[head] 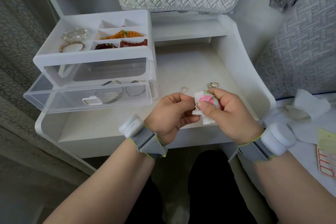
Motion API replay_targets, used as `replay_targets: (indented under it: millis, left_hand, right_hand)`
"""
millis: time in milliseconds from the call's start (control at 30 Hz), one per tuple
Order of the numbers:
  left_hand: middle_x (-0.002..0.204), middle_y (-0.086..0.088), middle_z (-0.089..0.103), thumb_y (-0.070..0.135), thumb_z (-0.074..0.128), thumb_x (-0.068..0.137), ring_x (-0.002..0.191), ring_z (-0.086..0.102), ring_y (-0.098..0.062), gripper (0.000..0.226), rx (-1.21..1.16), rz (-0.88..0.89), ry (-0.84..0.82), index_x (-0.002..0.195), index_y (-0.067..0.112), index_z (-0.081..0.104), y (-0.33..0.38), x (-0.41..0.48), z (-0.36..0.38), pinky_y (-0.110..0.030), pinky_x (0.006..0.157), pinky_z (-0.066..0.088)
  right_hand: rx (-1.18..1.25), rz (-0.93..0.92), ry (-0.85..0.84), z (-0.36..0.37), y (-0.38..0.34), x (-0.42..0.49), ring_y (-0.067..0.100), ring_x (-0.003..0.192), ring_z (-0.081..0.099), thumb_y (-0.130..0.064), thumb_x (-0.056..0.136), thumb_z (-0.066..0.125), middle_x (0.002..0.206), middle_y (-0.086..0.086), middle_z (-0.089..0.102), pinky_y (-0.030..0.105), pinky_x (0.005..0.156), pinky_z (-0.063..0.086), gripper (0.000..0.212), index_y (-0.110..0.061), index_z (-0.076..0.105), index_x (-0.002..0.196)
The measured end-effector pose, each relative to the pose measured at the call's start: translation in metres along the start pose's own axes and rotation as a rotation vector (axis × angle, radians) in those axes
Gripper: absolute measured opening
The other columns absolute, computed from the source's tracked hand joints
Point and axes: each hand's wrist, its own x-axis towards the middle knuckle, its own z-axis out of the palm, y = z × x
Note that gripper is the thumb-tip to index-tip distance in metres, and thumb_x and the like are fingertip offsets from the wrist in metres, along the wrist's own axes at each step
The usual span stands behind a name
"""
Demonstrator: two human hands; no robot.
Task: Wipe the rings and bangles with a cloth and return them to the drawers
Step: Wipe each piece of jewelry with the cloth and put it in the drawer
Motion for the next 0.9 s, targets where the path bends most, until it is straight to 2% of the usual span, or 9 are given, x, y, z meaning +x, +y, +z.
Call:
replay_targets:
  millis: [100, 233, 333, 467, 567, 633, 733, 800, 900]
  left_hand:
    - [0.06, -0.005, 0.052, -0.008, 0.053, 0.086, 0.051, 0.05, -0.013, 0.023, 0.117, 0.075, 0.006, 0.068, 0.006, 0.055, -0.0017, 0.0027, -0.0027, -0.021, 0.052, 0.053]
    - [0.051, 0.002, 0.054, -0.009, 0.053, 0.086, 0.045, 0.052, -0.01, 0.025, 0.247, 0.168, 0.029, 0.068, 0.008, 0.056, -0.0028, 0.0018, -0.0015, -0.023, 0.056, 0.055]
    - [0.053, 0.001, 0.052, -0.008, 0.051, 0.088, 0.043, 0.053, -0.009, 0.027, 0.144, 0.086, 0.019, 0.065, 0.007, 0.052, -0.0018, 0.0006, -0.0009, -0.022, 0.053, 0.055]
    - [0.066, -0.01, 0.049, -0.006, 0.049, 0.088, 0.049, 0.054, -0.013, 0.024, -0.032, -0.053, -0.028, 0.068, 0.006, 0.053, -0.0003, 0.0006, -0.003, -0.019, 0.049, 0.052]
    - [0.071, -0.012, 0.05, -0.008, 0.05, 0.088, 0.06, 0.05, -0.019, 0.021, 0.046, 0.009, -0.029, 0.071, 0.005, 0.054, -0.0024, 0.0027, -0.0047, -0.02, 0.052, 0.053]
    - [0.067, -0.011, 0.053, -0.009, 0.052, 0.087, 0.058, 0.05, -0.02, 0.02, 0.147, 0.091, -0.015, 0.073, 0.005, 0.055, -0.0026, 0.0028, -0.0055, -0.023, 0.055, 0.055]
    - [0.053, 0.001, 0.056, -0.01, 0.053, 0.086, 0.048, 0.055, -0.014, 0.024, 0.206, 0.127, -0.011, 0.069, 0.007, 0.055, -0.0015, 0.0002, -0.0036, -0.022, 0.054, 0.055]
    - [0.051, 0.002, 0.054, -0.009, 0.051, 0.087, 0.045, 0.058, -0.013, 0.027, 0.151, 0.076, -0.016, 0.066, 0.008, 0.053, -0.0011, -0.0014, -0.0013, -0.02, 0.051, 0.053]
    - [0.057, -0.004, 0.051, -0.007, 0.048, 0.089, 0.044, 0.057, -0.012, 0.031, -0.047, -0.062, -0.029, 0.062, 0.008, 0.051, -0.001, -0.0013, -0.0009, -0.018, 0.046, 0.051]
  right_hand:
    - [-0.034, 0.017, -0.011, -0.002, 0.001, -0.0001, 0.012, 0.067, 0.053, -0.029, 0.083, 0.059, 0.072, 0.002, 0.061, 0.03, 0.063, 0.045, 0.023, -0.007, 0.062, 0.088]
    - [-0.013, 0.028, 0.017, -0.002, -0.0009, 0.0014, 0.011, 0.06, 0.039, -0.042, 0.08, 0.059, 0.061, -0.005, 0.045, 0.022, 0.056, 0.036, 0.03, -0.014, 0.057, 0.07]
    - [-0.01, 0.013, 0.024, 0.0007, -0.0012, 0.0016, 0.013, 0.061, 0.038, -0.041, 0.08, 0.06, 0.062, 0.0, 0.044, 0.023, 0.056, 0.035, 0.026, -0.017, 0.057, 0.071]
    - [-0.003, 0.014, -0.013, 0.0017, -0.0008, -0.0004, 0.006, 0.065, 0.054, -0.028, 0.081, 0.061, 0.069, -0.007, 0.061, 0.023, 0.061, 0.047, 0.013, -0.016, 0.062, 0.087]
    - [-0.022, 0.024, -0.033, -0.0003, -0.0013, -0.0003, 0.004, 0.063, 0.053, -0.029, 0.082, 0.058, 0.067, -0.01, 0.061, 0.022, 0.06, 0.046, 0.015, -0.015, 0.062, 0.086]
    - [-0.024, 0.024, -0.039, -0.0009, -0.0027, 0.0006, 0.003, 0.06, 0.049, -0.029, 0.083, 0.056, 0.063, -0.011, 0.056, 0.019, 0.059, 0.042, 0.018, -0.012, 0.061, 0.082]
    - [0.009, 0.02, -0.012, 0.0, -0.0047, 0.0012, -0.001, 0.055, 0.04, -0.028, 0.085, 0.052, 0.055, -0.015, 0.047, 0.013, 0.056, 0.036, 0.021, -0.014, 0.056, 0.069]
    - [0.032, 0.012, 0.01, 0.0009, -0.0051, 0.0014, -0.002, 0.055, 0.039, -0.027, 0.084, 0.052, 0.054, -0.016, 0.046, 0.012, 0.056, 0.035, 0.021, -0.016, 0.054, 0.066]
    - [0.039, -0.012, 0.002, 0.0009, -0.005, 0.0008, 0.003, 0.059, 0.044, -0.024, 0.082, 0.06, 0.06, -0.013, 0.052, 0.016, 0.057, 0.04, 0.011, -0.015, 0.06, 0.075]
